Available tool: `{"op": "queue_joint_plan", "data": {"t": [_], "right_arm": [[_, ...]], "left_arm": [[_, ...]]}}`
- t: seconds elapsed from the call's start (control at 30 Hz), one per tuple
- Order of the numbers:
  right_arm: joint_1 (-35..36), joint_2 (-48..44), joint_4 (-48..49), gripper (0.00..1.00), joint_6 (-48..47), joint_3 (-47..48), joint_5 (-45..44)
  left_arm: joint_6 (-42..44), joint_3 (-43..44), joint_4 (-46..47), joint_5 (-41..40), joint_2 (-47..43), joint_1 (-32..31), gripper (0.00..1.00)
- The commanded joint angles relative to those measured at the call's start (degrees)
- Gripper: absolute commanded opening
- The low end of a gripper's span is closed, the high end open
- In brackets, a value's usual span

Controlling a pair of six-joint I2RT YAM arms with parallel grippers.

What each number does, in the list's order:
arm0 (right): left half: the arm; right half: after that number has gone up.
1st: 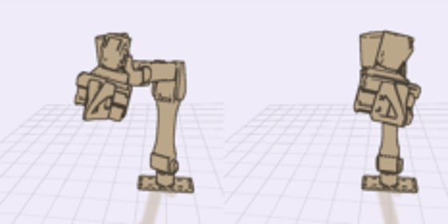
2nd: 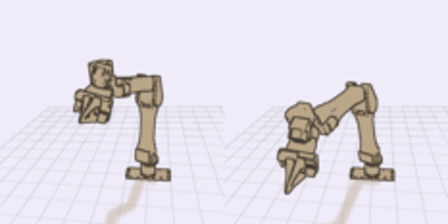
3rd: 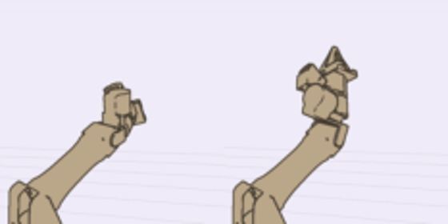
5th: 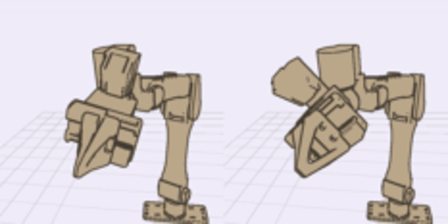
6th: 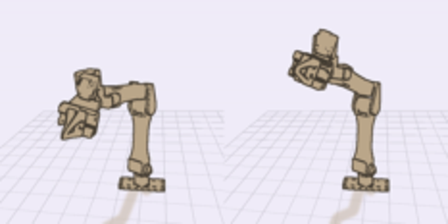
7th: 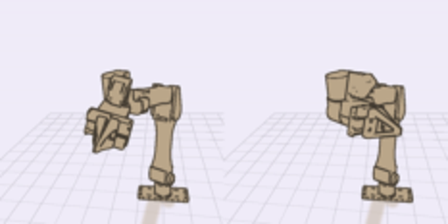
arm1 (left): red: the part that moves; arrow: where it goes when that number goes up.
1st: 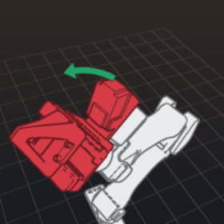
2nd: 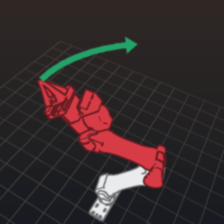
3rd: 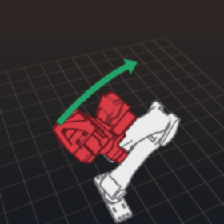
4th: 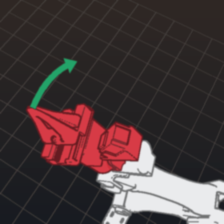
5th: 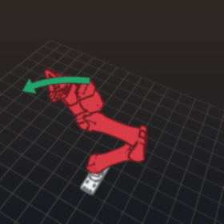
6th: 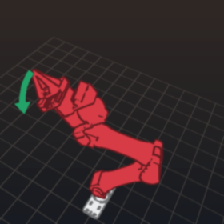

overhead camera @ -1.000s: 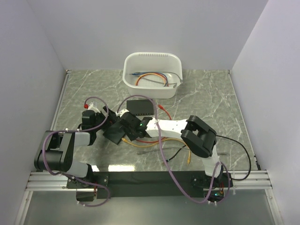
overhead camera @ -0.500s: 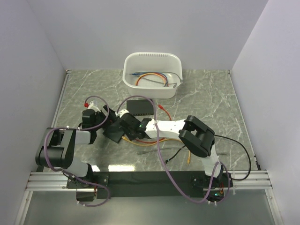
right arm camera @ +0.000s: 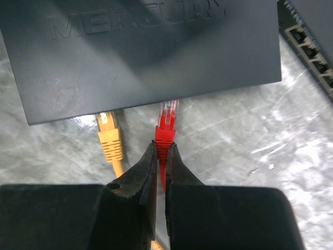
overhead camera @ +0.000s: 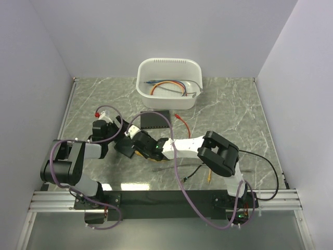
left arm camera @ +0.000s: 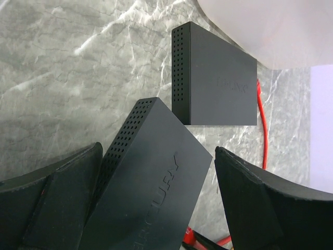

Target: Insert the plug into the switch port

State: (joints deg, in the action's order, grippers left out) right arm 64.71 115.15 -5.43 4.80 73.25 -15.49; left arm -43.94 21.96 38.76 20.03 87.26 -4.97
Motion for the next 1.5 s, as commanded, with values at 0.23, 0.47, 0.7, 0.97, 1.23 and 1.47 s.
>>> {"op": "queue_joint_plan", "data": {"t": [0.23, 0.47, 0.7, 0.97, 1.23, 1.47], "right_arm": [[0.68, -5.12, 18.61, 0.0, -7.79, 0.92, -1.48], [0.6, -3.62, 24.67, 0.0, -8.23, 1.37, -0.51], [-2.91, -0.38, 23.8, 0.0, -4.98, 6.71, 1.67], [-5.39, -0.72, 23.89, 0.0, -3.03, 6.64, 10.38], [0.68, -3.18, 23.45, 0.0, -7.96, 3.13, 8.98], [2.26, -3.27, 22.66, 0.0, -8.31, 1.37, 5.91]], "left_arm": [[1.05, 1.52, -6.25, 0.27, 1.42, -5.22, 0.95], [0.7, 1.07, -6.86, 0.45, 1.33, -6.63, 0.96], [-0.09, -1.04, -6.07, 0.19, 0.28, -8.21, 0.96], [0.34, -0.07, -5.63, -0.17, 2.29, -10.14, 0.96], [2.81, 3.61, -6.15, -0.17, 6.51, -10.14, 0.96], [3.16, 3.97, -6.33, 0.44, 7.83, -10.23, 0.96]]}}
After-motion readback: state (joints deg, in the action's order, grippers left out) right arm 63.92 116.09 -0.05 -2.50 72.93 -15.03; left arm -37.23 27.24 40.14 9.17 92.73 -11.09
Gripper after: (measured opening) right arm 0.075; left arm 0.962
